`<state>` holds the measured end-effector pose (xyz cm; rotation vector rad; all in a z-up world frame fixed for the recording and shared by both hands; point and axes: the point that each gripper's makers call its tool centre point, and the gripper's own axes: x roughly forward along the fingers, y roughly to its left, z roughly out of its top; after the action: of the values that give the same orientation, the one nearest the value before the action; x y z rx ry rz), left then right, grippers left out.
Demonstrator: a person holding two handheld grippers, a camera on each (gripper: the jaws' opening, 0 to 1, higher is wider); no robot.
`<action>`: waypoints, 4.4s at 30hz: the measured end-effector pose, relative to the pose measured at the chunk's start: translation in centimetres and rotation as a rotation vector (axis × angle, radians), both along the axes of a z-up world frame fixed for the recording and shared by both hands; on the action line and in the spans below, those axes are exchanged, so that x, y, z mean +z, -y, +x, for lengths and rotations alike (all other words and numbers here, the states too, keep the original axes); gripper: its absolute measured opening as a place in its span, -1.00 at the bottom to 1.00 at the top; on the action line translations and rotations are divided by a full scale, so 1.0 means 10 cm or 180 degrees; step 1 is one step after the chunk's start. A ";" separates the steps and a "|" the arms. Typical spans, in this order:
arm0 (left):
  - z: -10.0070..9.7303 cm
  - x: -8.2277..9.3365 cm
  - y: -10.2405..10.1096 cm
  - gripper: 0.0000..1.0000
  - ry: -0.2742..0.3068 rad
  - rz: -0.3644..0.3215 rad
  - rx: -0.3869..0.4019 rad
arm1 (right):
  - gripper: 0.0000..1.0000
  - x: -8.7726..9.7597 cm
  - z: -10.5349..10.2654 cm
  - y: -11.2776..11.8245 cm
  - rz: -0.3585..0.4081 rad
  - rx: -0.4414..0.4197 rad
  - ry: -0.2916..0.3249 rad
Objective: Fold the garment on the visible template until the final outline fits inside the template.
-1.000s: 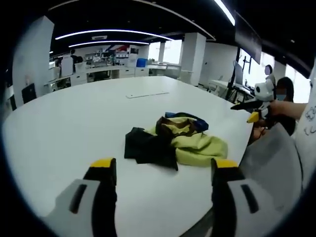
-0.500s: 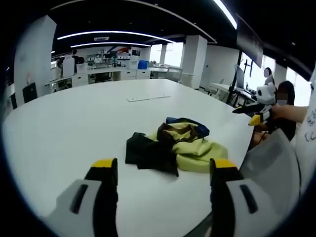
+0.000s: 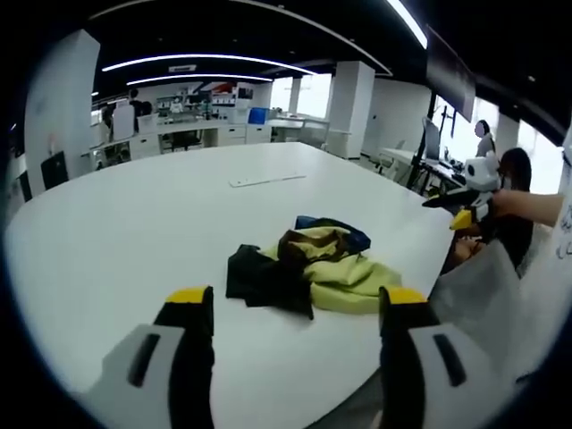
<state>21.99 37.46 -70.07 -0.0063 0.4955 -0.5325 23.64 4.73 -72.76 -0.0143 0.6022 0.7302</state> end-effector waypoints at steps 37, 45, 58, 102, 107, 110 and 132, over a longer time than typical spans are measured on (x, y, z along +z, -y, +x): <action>0.17 -0.10 -0.03 0.35 0.0162 -0.0076 0.0145 | 0.88 -0.19 0.23 -0.14 0.0029 0.0124 0.0045; 0.10 -0.18 -0.08 0.35 0.0099 0.0007 0.0135 | 0.87 -0.24 0.24 -0.15 0.0016 0.0182 0.0055; 0.13 -0.22 0.01 0.28 0.0085 -0.0033 0.0128 | 0.84 -0.25 0.21 -0.16 0.0024 0.0204 0.0017; 0.79 -0.80 0.52 -0.55 -0.0390 0.0020 0.0063 | -0.65 -0.63 0.66 -1.04 -0.0267 0.0655 0.0107; 0.80 -0.83 0.53 -0.65 -0.0408 -0.0075 0.0074 | -0.66 -0.70 0.63 -1.14 -0.0428 0.0774 0.0146; 0.81 -0.86 0.54 -0.67 -0.0426 -0.0094 0.0067 | -0.71 -0.78 0.66 -1.11 -0.0506 0.0773 0.0135; 0.82 -0.93 0.56 -1.00 -0.0504 -0.0239 0.0102 | -1.00 -0.87 0.72 -1.12 -0.0550 0.0569 0.0138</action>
<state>30.16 31.85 -79.40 -0.1287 0.6286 -0.5214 30.84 15.92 -81.45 -0.2458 0.6265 0.8468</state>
